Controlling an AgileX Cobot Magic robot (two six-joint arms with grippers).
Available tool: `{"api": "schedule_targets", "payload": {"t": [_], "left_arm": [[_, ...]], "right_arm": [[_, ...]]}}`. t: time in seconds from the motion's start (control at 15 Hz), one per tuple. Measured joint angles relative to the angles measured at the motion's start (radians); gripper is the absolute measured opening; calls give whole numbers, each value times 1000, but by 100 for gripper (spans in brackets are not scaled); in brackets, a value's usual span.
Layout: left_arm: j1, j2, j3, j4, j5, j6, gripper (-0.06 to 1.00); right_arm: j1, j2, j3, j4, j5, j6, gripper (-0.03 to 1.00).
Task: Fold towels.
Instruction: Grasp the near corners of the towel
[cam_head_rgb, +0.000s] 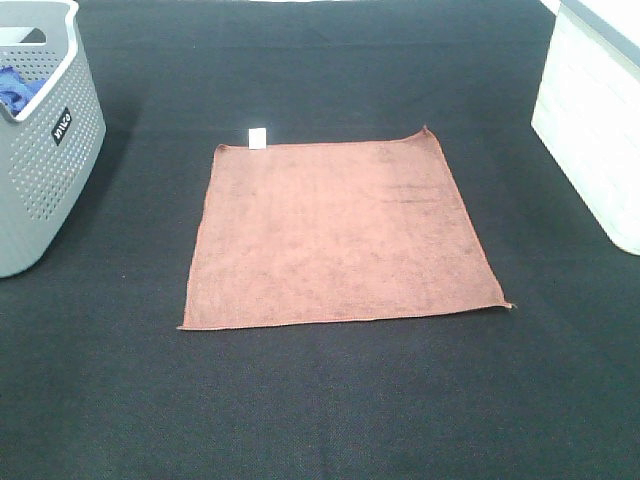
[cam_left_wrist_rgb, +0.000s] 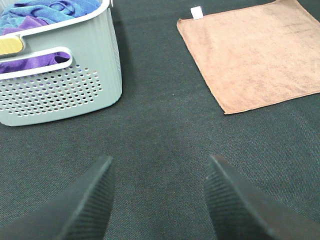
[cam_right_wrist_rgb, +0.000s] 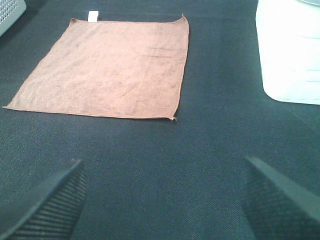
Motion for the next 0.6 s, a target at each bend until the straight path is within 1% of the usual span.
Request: {"api": "schedule_targets", "payload": {"t": [0.6], "left_arm": [[0, 0, 0, 0, 0, 0, 53]], "right_arm": [[0, 0, 0, 0, 0, 0, 79]]}}
